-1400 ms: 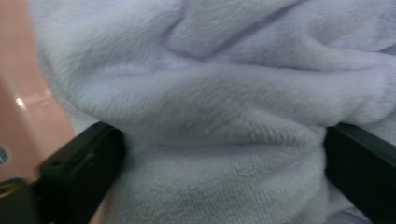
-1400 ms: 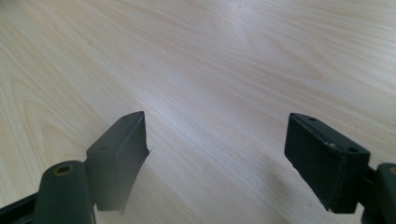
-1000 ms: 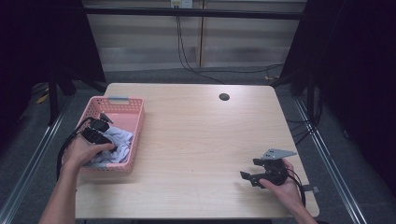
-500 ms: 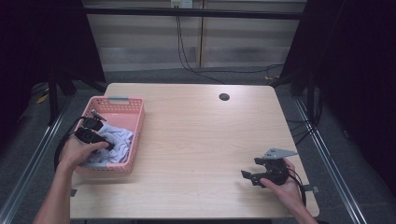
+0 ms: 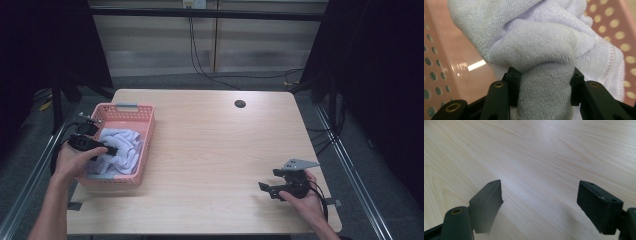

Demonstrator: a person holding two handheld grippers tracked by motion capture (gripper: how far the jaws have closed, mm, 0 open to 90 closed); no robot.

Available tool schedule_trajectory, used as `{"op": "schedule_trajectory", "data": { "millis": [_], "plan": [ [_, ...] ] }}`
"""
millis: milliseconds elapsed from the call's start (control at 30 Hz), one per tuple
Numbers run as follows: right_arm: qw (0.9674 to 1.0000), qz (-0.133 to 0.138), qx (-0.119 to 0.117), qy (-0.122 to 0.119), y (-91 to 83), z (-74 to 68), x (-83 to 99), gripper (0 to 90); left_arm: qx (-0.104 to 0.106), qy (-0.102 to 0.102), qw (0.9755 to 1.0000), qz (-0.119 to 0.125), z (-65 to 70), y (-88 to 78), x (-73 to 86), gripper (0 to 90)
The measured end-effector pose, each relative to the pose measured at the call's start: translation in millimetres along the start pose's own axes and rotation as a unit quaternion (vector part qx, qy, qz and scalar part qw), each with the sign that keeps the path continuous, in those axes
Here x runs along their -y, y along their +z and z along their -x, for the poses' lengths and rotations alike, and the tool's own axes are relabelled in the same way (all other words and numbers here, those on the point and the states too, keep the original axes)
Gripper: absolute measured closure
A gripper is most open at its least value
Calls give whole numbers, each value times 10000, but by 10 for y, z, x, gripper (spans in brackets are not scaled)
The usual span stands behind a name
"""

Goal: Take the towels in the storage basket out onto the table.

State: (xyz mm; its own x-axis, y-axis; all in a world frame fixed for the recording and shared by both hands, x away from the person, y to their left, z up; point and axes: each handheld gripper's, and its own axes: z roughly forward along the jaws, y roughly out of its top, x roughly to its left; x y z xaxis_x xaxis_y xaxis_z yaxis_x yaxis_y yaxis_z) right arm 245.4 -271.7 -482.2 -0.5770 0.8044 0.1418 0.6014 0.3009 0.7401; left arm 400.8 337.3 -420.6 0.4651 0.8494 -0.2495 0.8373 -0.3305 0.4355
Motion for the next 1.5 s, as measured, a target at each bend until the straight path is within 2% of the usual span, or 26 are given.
{"op": "schedule_trajectory", "data": {
  "millis": [33,67,100,167,200,267,333,367,433,467,533,667,733,800,900,1067,1200,1267,1400,1500],
  "plan": [
    [10000,-3,-2,6,0,2,1,201,51,-55,9999,74,6,-26,4,577],
    [10000,2,5,6,0,5,1,201,63,6,9999,105,1,-58,2,576],
    [10000,1,8,14,1,8,2,200,108,-86,9996,248,10,-118,-3,577],
    [10000,6,4,19,-1,8,1,200,131,-57,9995,271,12,-147,-6,577],
    [10000,8,-1,20,-1,8,1,200,139,-125,9992,360,24,-168,-9,577],
    [10000,7,-2,20,0,6,0,200,131,-32,9992,374,27,-216,-16,576],
    [10000,4,1,22,2,5,-3,200,150,-69,9986,495,48,-242,-19,576],
    [10000,7,-2,19,3,6,-3,200,168,24,9987,477,47,-274,-23,575],
    [10000,1,4,28,5,5,-4,200,187,-86,9975,675,77,-305,-26,575],
    [10000,-2,-2,29,5,6,-4,200,206,3,9977,647,70,-337,-32,575],
    [10000,-1,-3,16,4,7,-4,200,215,-52,9968,774,88,-379,-41,575],
    [10000,2,-1,23,4,11,-4,200,222,70,9958,888,133,-509,-86,575],
    [10000,-4,-4,27,4,12,-5,200,247,57,9948,990,153,-564,-112,575],
    [10000,-2,-18,24,5,11,-6,199,314,109,9941,1031,159,-614,-130,575],
    [10000,-3,-17,37,1,10,-6,199,286,158,9930,1134,181,-689,-160,575],
    [10000,15,-9,44,1,17,-9,197,362,198,9908,1288,213,-810,-202,575],
    [10000,26,-19,51,1,19,-12,191,417,159,9896,1369,231,-881,-233,574],
    [10000,44,-27,72,-6,19,-12,189,356,139,9897,1380,236,-927,-261,575],
    [10000,40,-40,53,-14,19,-7,185,441,205,9863,1578,285,-1028,-314,575],
    [10000,30,-33,86,3,34,-12,185,429,247,9855,1625,317,-1085,-368,575]
  ]
}}
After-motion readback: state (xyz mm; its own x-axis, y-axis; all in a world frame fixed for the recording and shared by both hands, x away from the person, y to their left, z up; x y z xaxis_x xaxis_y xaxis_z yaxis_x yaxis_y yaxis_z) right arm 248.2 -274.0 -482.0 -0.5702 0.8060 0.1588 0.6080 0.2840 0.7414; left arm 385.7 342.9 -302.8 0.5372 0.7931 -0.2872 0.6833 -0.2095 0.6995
